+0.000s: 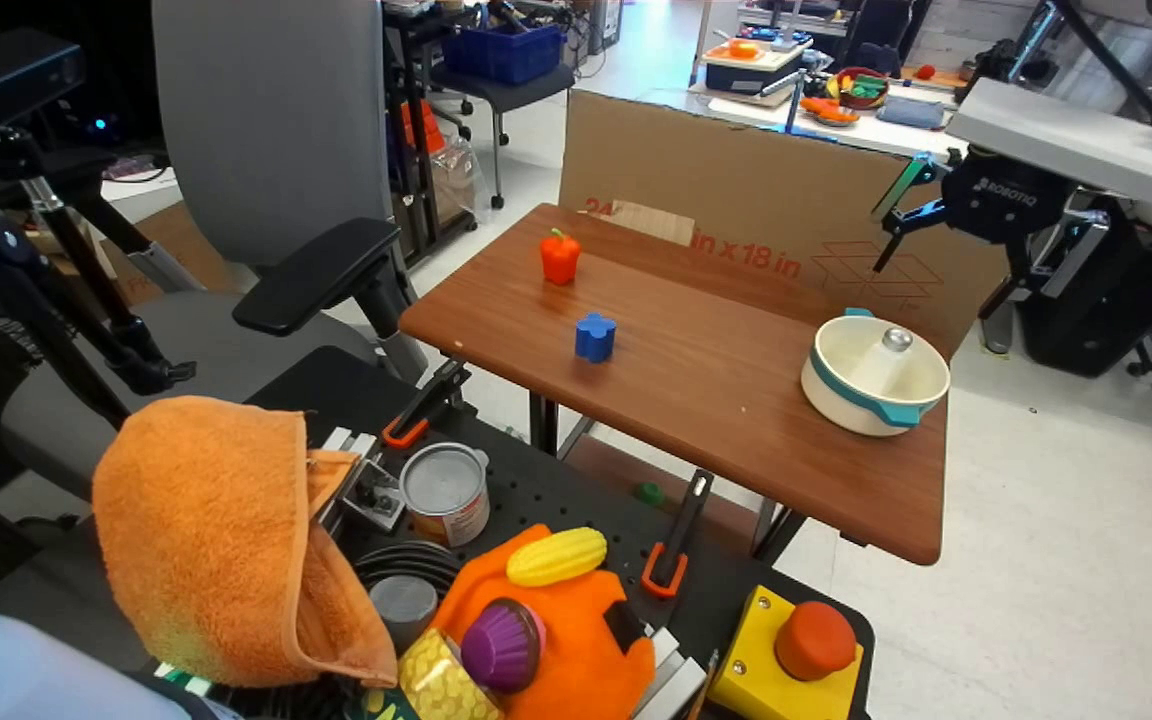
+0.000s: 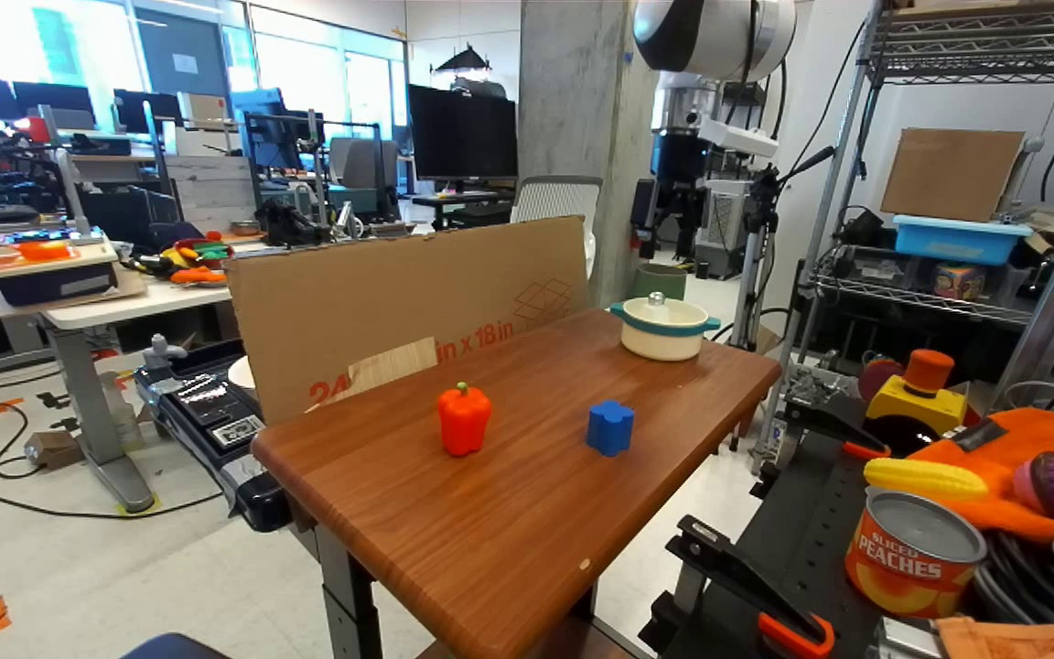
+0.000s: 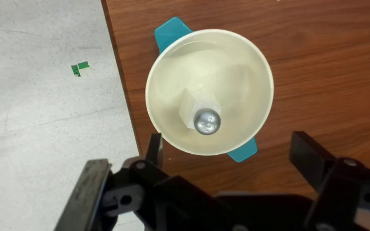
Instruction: Remove the white object from the bowl.
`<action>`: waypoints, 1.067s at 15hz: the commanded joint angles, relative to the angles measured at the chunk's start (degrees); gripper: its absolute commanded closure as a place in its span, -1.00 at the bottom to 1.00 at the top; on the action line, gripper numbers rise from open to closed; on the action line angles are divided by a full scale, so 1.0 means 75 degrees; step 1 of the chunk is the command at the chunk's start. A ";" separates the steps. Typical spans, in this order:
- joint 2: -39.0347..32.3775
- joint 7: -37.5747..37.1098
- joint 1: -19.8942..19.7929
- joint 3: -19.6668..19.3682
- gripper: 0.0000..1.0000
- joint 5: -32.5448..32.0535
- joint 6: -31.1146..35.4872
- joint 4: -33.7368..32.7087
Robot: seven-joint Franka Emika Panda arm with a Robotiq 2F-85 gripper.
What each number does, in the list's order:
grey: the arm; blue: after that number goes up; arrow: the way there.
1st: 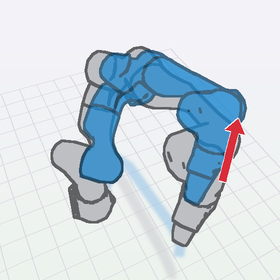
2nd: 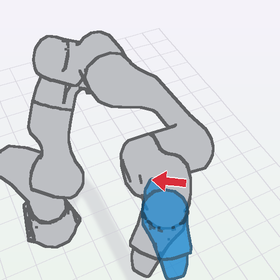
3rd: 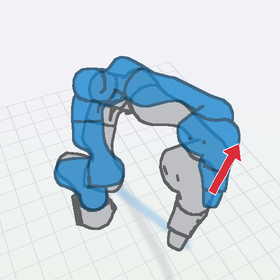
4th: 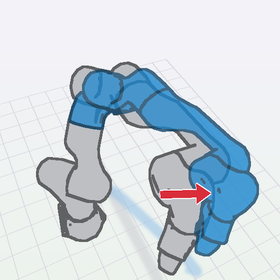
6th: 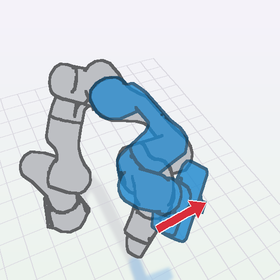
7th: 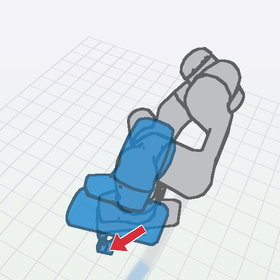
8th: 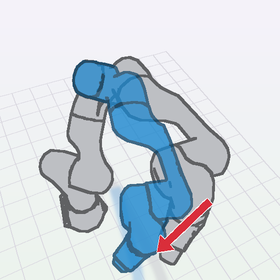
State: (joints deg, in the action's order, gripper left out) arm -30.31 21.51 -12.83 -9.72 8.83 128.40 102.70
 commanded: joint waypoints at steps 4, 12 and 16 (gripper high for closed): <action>-0.0866 -0.0306 -0.0207 0.0211 -1.00 -0.0736 -0.0042 -0.0816; -0.1297 -0.0429 -0.0095 0.0406 -1.00 -0.1128 -0.0112 -0.1045; -0.1432 -0.0588 -0.0064 0.0455 -0.34 -0.1209 -0.0139 -0.1156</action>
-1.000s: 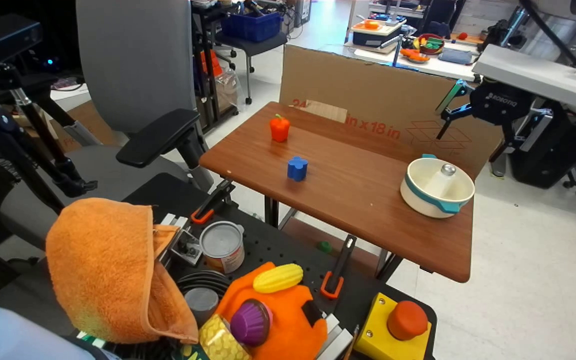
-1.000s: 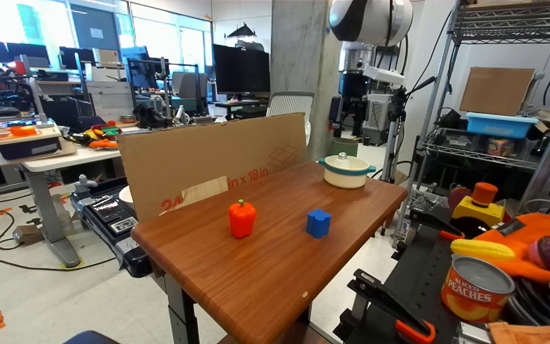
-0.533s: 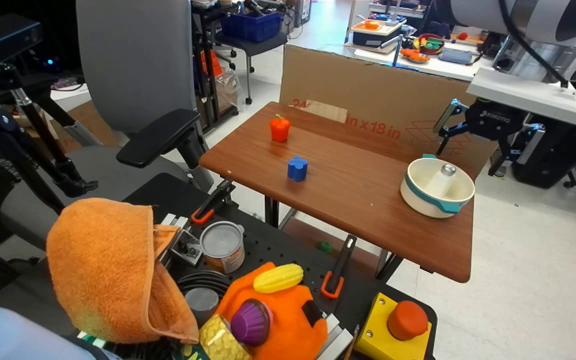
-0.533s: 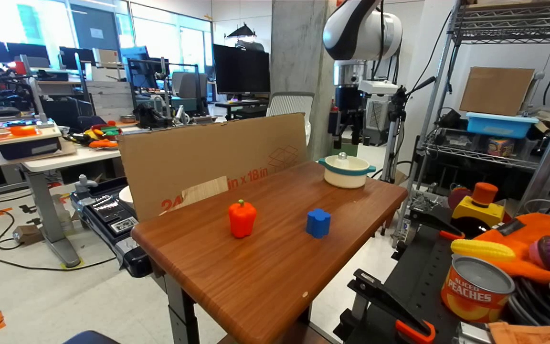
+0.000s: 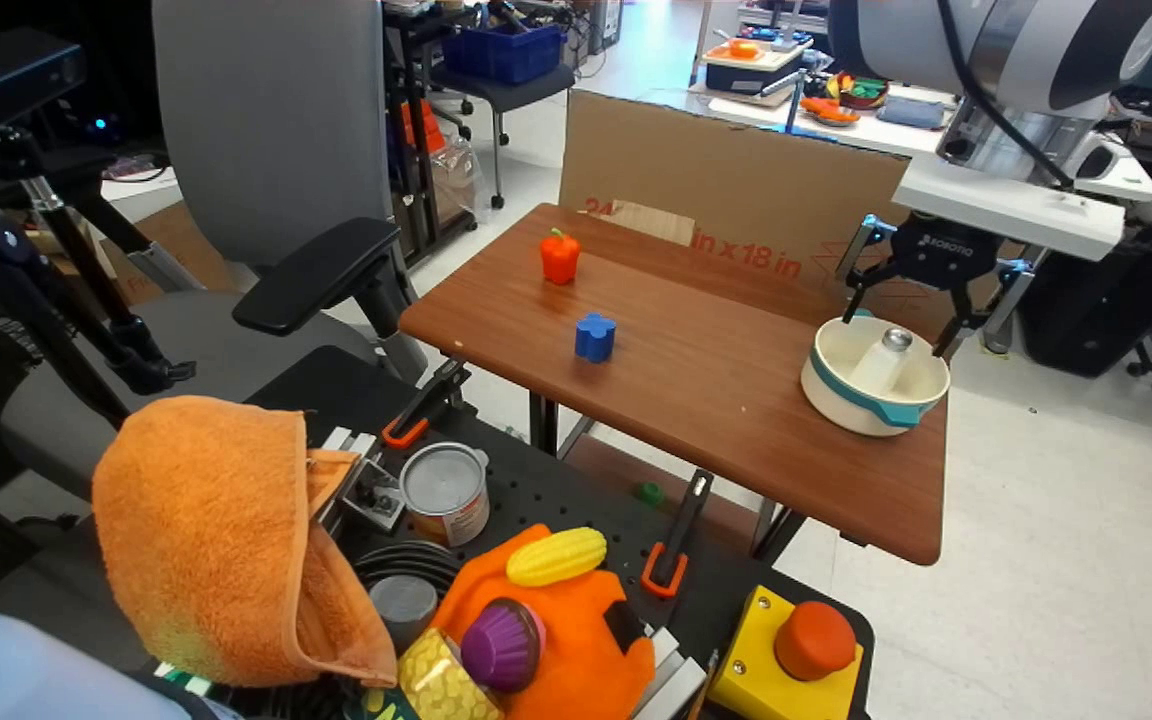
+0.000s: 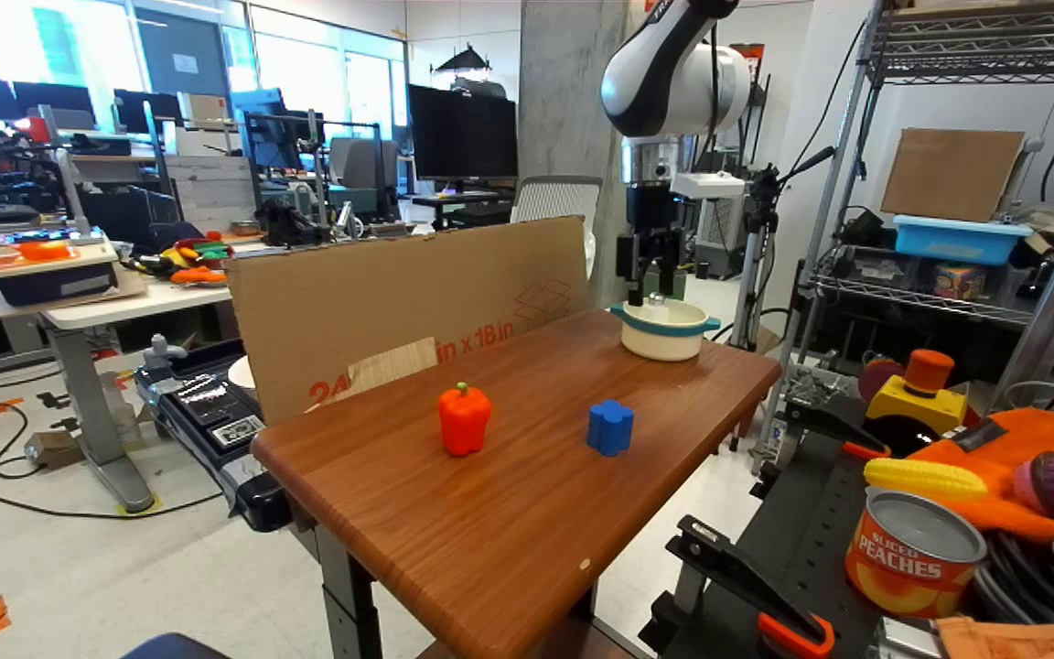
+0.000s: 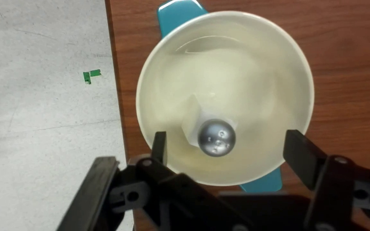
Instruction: Remove the white object from the bowl.
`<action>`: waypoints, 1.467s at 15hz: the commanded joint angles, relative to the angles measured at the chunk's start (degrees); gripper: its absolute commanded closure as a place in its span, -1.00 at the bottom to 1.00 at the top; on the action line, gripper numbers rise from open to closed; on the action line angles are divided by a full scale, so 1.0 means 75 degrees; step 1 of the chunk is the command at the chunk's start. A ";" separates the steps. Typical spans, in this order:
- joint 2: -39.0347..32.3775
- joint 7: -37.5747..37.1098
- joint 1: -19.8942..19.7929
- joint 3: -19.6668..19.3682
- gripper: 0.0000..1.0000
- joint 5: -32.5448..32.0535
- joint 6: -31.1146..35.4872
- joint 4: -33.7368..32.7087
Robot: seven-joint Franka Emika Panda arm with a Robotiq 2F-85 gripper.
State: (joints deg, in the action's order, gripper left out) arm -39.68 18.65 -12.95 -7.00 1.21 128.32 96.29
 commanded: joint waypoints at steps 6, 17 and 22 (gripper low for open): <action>0.0259 -0.0258 -0.0150 0.0156 0.56 -0.0049 -0.0932 -0.0105; 0.2338 -0.0129 0.0007 0.0373 0.85 0.0375 -0.2189 0.0612; 0.2412 -0.0239 0.0603 0.0758 0.85 0.0303 -0.0614 0.1273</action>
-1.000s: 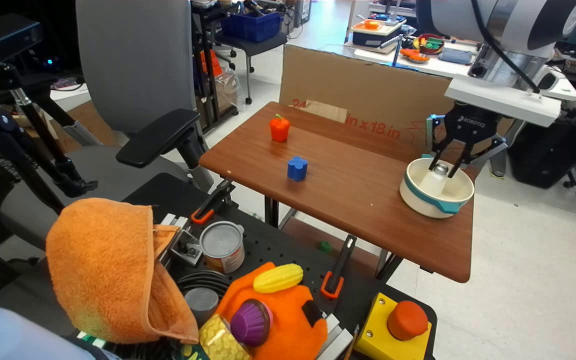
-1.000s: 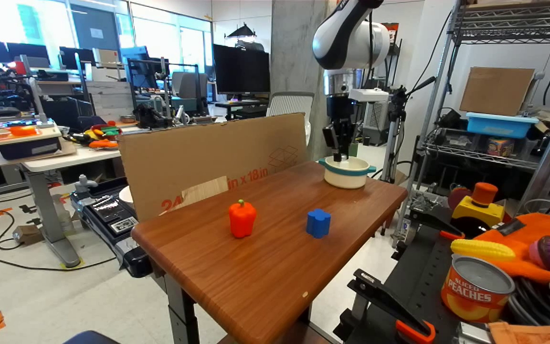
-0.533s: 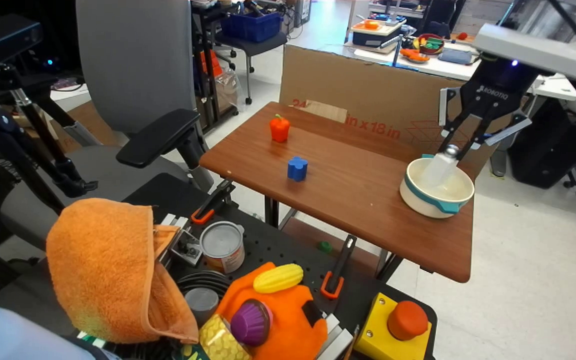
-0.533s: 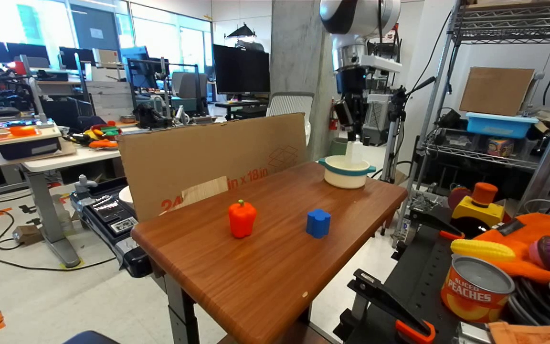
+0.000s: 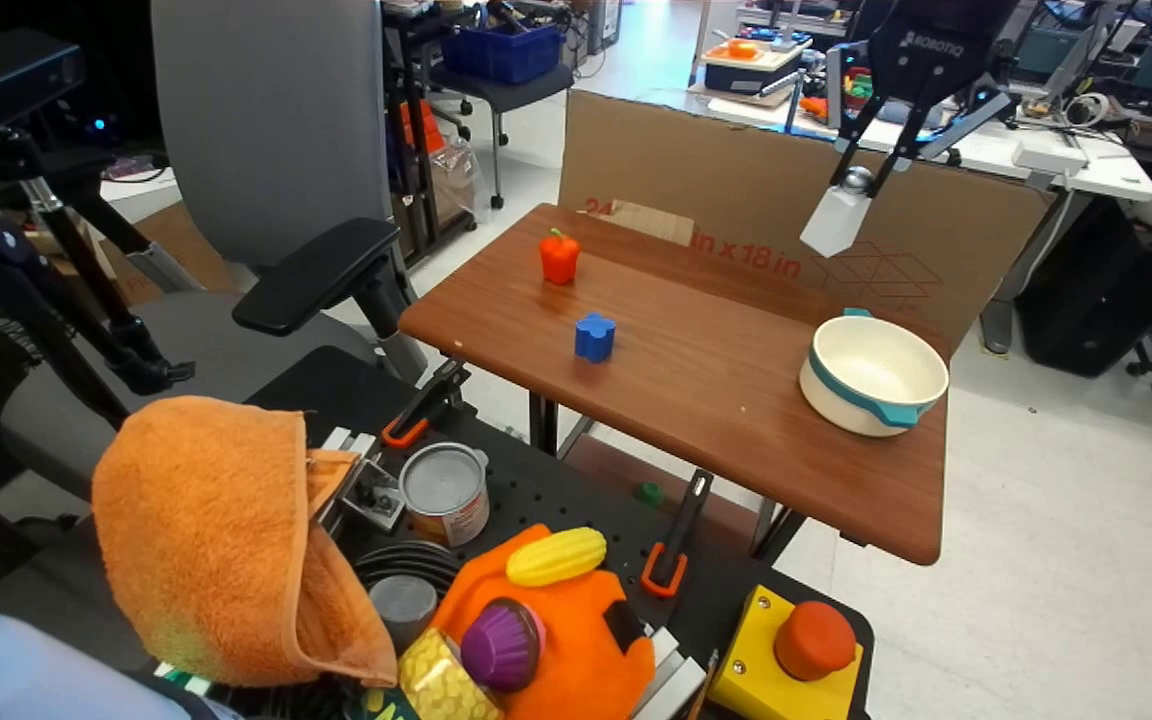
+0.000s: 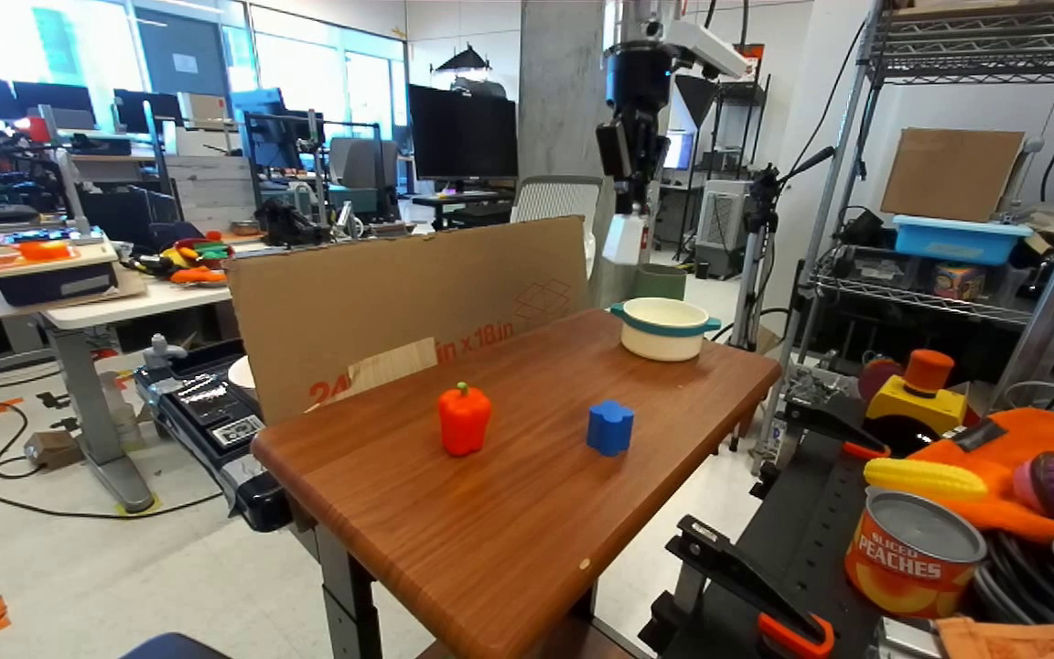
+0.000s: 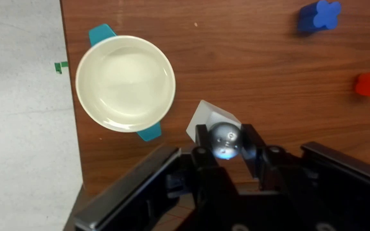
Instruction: Remove the white object from the bowl.
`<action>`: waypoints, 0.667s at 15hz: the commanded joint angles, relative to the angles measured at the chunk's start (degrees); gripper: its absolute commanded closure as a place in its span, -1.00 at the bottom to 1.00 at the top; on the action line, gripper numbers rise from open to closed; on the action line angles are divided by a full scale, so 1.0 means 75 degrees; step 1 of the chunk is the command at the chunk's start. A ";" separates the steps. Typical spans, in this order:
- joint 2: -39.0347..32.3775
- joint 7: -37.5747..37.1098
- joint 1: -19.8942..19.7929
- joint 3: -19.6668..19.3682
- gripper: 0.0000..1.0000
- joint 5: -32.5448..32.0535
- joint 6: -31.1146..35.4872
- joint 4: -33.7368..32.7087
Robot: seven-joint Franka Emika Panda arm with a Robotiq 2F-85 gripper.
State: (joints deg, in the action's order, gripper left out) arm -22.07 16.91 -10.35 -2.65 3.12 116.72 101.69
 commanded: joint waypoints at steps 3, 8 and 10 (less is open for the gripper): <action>-0.0390 -0.0220 0.0540 0.0325 0.85 0.0045 0.1615 0.0621; -0.1330 -0.0593 0.0858 0.0473 0.85 -0.0050 0.1726 0.0369; -0.1624 -0.0813 0.0966 0.0437 0.85 -0.0134 0.1645 0.0237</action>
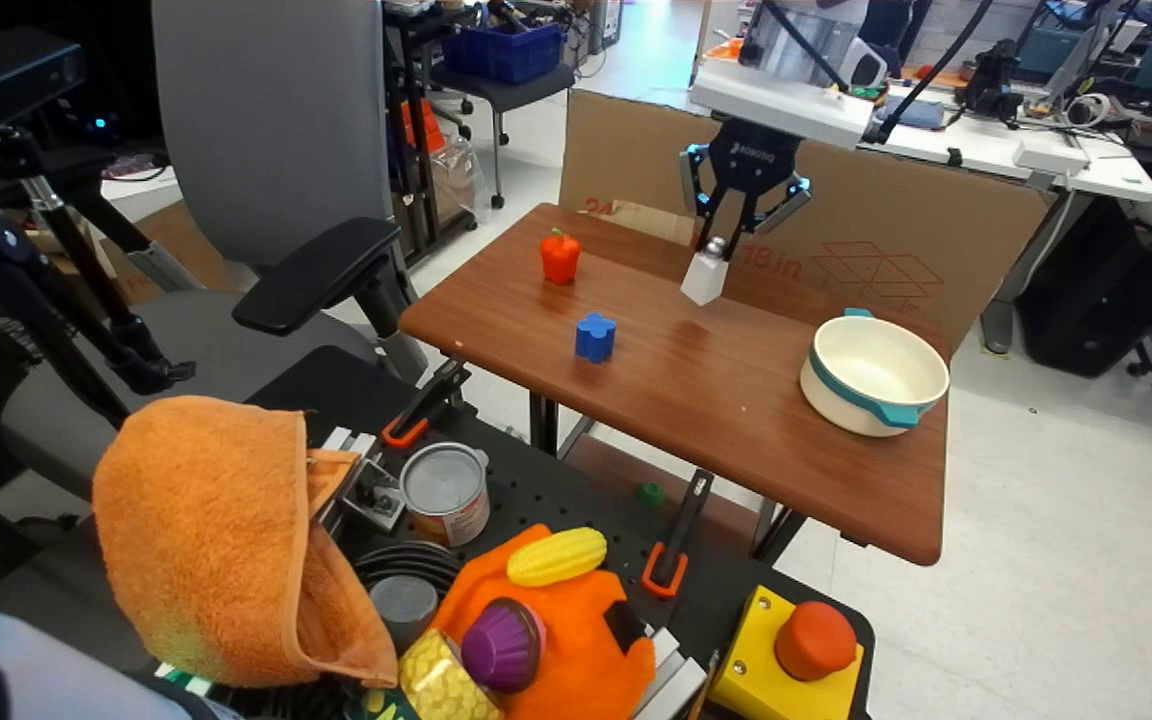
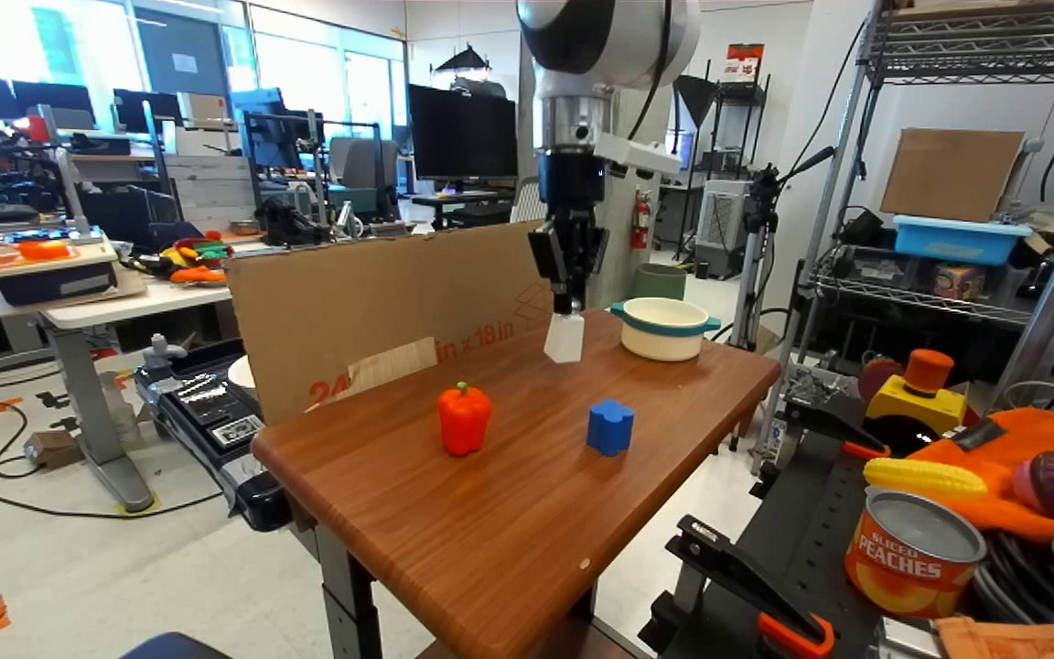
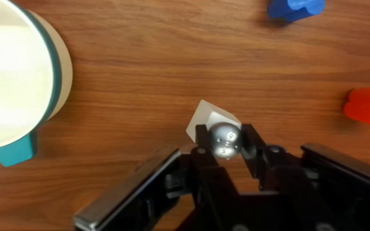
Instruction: Remove the white object from the bowl.
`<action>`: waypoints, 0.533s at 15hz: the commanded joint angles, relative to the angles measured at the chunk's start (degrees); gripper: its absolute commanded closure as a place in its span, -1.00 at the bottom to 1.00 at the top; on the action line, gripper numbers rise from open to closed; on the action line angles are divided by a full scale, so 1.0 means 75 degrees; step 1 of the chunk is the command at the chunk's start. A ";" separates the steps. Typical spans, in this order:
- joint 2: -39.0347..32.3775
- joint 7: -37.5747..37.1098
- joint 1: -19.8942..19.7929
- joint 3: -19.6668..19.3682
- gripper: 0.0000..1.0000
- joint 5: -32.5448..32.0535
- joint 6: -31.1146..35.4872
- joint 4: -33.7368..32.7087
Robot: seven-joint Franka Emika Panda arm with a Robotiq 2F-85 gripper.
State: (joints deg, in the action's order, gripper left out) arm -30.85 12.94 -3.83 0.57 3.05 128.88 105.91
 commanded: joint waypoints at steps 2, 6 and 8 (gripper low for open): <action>-0.0679 -0.0470 0.0154 -0.0028 0.85 -0.0175 -0.0060 -0.0482; -0.0701 -0.0914 0.0225 -0.0105 -0.10 -0.0252 -0.0076 -0.0584; -0.0297 -0.0940 0.0123 -0.0036 -0.36 -0.0118 -0.0270 -0.0288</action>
State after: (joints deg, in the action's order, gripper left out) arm -35.40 7.12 -2.76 0.34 1.92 128.84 102.92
